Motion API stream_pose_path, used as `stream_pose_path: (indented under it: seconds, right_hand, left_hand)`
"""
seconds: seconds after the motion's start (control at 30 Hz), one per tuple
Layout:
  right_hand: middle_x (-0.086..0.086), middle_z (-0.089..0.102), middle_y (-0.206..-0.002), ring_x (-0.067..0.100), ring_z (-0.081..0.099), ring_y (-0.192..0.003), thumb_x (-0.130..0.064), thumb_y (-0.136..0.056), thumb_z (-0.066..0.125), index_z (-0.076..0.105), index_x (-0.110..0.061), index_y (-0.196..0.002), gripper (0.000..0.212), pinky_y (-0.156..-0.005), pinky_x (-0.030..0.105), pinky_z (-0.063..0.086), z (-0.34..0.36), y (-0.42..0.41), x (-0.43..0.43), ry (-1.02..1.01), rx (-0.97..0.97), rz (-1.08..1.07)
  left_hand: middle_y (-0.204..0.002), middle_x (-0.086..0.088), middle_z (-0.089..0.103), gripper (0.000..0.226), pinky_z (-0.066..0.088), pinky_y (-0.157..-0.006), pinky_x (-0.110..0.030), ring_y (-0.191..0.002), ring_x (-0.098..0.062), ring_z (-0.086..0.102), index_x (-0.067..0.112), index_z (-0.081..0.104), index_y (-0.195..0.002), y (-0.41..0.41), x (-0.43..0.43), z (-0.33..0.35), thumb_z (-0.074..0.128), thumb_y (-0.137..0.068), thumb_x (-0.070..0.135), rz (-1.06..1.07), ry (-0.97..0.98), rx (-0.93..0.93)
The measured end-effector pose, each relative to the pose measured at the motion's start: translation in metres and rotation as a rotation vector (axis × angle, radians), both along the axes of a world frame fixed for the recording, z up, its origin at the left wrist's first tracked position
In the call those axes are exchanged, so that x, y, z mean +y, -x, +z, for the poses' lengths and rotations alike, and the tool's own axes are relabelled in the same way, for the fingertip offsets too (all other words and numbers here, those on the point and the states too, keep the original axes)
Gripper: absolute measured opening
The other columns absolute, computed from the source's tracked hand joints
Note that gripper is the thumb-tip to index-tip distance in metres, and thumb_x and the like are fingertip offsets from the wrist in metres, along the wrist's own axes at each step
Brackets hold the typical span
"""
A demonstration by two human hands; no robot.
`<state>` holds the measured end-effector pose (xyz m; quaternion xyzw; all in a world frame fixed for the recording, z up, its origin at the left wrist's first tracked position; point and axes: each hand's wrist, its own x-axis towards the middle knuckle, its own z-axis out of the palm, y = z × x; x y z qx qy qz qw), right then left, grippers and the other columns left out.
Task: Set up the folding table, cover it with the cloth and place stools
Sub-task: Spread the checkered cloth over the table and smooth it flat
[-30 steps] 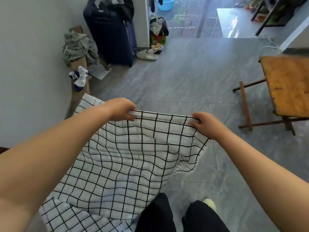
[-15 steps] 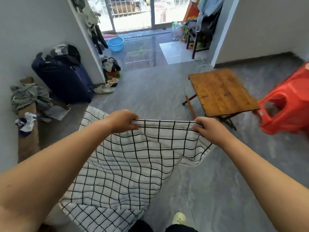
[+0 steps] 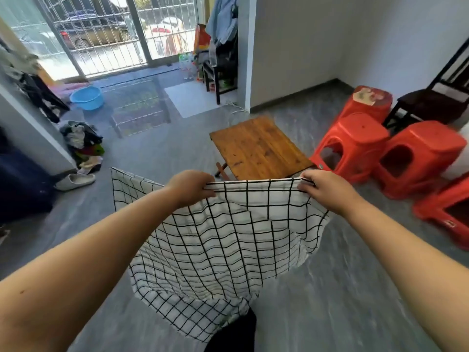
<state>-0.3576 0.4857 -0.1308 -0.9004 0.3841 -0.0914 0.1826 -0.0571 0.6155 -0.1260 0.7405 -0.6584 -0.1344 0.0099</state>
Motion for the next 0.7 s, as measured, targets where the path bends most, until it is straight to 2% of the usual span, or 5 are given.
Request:
stream_pose_path:
  seconds: [0.07,0.23,0.37,0.47,0.7]
  right_hand:
    - [0.002,0.067,-0.09,0.022,0.062,-0.086,-0.027,-0.09,0.058,0.061,-0.015,-0.091,0.012,-0.071,0.038,0.047,0.0,0.001,-0.043,0.008,0.042,-0.012]
    - [0.005,0.067,-0.091,0.025,0.061,-0.087,-0.026,-0.09,0.057,0.061,-0.013,-0.09,0.014,-0.065,0.034,0.039,-0.002,-0.004,-0.143,0.043,0.114,-0.024]
    - [0.005,0.067,-0.091,0.027,0.061,-0.089,-0.027,-0.09,0.056,0.059,-0.012,-0.088,0.015,-0.065,0.035,0.039,-0.014,0.004,-0.213,0.046,0.132,-0.044]
    - [0.007,0.066,-0.094,0.027,0.06,-0.091,-0.027,-0.092,0.054,0.058,-0.01,-0.088,0.018,-0.062,0.031,0.03,-0.019,0.018,-0.267,0.067,0.142,-0.064]
    - [0.009,0.065,-0.098,0.029,0.059,-0.094,-0.025,-0.093,0.052,0.058,-0.01,-0.09,0.017,-0.063,0.03,0.026,-0.032,0.049,-0.415,0.061,0.182,-0.001]
  left_hand:
    - [-0.097,-0.001,0.066,0.023,0.037,-0.068,-0.029,-0.095,-0.023,0.059,0.018,0.064,-0.099,0.0,-0.045,-0.007,0.058,-0.089,0.039,-0.018,0.027,0.023]
    - [-0.094,-0.003,0.065,0.019,0.038,-0.068,-0.03,-0.093,-0.025,0.06,0.019,0.059,-0.087,-0.001,-0.146,-0.023,0.059,-0.089,0.037,-0.059,0.051,0.036]
    - [-0.094,-0.004,0.066,0.024,0.04,-0.068,-0.031,-0.091,-0.026,0.06,0.014,0.062,-0.093,0.009,-0.219,-0.036,0.058,-0.089,0.038,-0.072,0.016,0.044]
    - [-0.089,-0.003,0.063,0.026,0.039,-0.067,-0.031,-0.087,-0.024,0.059,0.013,0.061,-0.093,0.024,-0.276,-0.043,0.056,-0.09,0.038,-0.087,-0.004,0.049]
    - [-0.077,0.005,0.052,0.023,0.034,-0.063,-0.029,-0.076,-0.019,0.051,0.016,0.058,-0.085,0.068,-0.406,-0.065,0.057,-0.09,0.038,-0.025,-0.019,0.043]
